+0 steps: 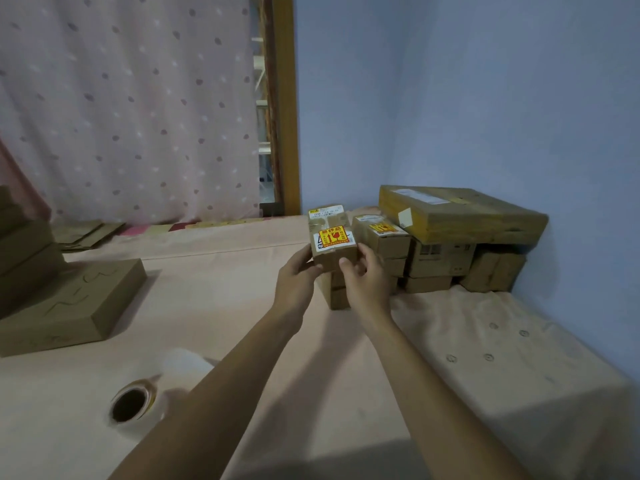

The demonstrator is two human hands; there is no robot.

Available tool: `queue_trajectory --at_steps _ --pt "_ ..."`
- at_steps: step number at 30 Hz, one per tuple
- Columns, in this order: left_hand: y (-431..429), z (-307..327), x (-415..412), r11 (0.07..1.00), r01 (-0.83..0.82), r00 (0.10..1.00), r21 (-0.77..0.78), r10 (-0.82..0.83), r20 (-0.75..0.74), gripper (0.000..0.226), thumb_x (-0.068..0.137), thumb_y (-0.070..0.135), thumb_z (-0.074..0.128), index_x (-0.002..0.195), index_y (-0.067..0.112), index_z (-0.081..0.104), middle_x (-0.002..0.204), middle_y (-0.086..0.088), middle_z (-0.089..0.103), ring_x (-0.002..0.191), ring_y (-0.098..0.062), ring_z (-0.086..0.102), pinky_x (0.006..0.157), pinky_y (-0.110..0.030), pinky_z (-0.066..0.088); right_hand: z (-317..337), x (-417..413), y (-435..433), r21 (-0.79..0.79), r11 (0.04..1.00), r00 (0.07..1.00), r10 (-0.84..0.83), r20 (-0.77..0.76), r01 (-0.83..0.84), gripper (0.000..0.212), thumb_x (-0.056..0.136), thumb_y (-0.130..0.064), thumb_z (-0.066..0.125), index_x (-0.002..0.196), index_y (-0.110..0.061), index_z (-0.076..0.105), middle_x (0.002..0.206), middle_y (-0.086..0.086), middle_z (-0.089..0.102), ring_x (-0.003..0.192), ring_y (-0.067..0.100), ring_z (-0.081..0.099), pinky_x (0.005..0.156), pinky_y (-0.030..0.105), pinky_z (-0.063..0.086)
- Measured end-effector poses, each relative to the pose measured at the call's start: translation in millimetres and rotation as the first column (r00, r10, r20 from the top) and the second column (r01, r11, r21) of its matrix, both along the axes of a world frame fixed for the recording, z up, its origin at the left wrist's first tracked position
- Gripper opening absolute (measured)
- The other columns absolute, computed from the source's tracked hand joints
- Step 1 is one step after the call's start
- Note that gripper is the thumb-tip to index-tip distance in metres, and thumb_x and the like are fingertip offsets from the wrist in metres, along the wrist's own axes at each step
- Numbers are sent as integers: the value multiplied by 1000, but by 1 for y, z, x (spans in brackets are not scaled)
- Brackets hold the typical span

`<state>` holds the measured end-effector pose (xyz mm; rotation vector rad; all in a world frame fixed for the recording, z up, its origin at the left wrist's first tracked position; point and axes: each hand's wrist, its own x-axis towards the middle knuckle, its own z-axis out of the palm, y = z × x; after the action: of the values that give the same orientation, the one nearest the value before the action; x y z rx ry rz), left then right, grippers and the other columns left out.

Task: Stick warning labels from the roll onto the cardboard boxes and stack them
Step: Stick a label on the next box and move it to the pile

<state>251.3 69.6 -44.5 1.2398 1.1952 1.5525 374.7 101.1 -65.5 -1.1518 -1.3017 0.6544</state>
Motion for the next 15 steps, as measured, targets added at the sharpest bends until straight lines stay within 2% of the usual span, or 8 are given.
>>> queue_trajectory --at_steps 3,5,7,9,12,15 --pt "12 -3 16 998 25 1000 -51 -25 7 46 92 -3 56 122 29 69 111 13 74 93 9 67 68 -7 50 -4 7 14 -64 997 998 -30 62 34 55 98 -31 63 150 -21 49 145 -1 44 128 17 51 110 38 46" --pt "18 -8 22 998 20 1000 -68 -21 -6 47 93 -1 55 128 28 67 112 13 73 88 12 66 63 -4 48 -6 10 20 -119 993 999 -9 36 13 55 96 -30 65 148 -21 49 145 1 48 131 18 52 109 38 45" --pt "21 -11 26 998 15 999 -60 -17 -35 49 93 2 55 132 30 64 113 15 70 90 13 64 63 -3 47 -6 11 25 -149 989 999 15 -32 -19 58 97 -26 66 150 -19 44 148 4 51 130 13 50 103 28 41" --pt "23 -14 28 999 4 998 -52 -8 -64 50 94 5 56 132 36 61 114 19 67 93 14 61 63 -3 47 -7 12 28 -155 988 1000 23 -19 -26 61 98 -26 65 153 -19 39 151 3 47 129 10 47 98 25 37" --pt "29 -16 29 999 -1 994 -47 -4 -110 52 95 6 57 133 42 56 118 19 63 100 12 57 68 -6 44 -10 13 33 -154 988 996 -4 85 17 64 99 -31 64 156 -22 37 153 1 36 139 19 43 104 29 38" --pt "36 -16 32 999 16 991 -41 -21 -133 52 95 4 57 132 42 53 115 22 61 95 19 56 67 -5 44 -12 13 36 -158 987 995 13 103 4 64 99 -30 63 157 -24 36 152 2 36 139 20 45 110 38 44"
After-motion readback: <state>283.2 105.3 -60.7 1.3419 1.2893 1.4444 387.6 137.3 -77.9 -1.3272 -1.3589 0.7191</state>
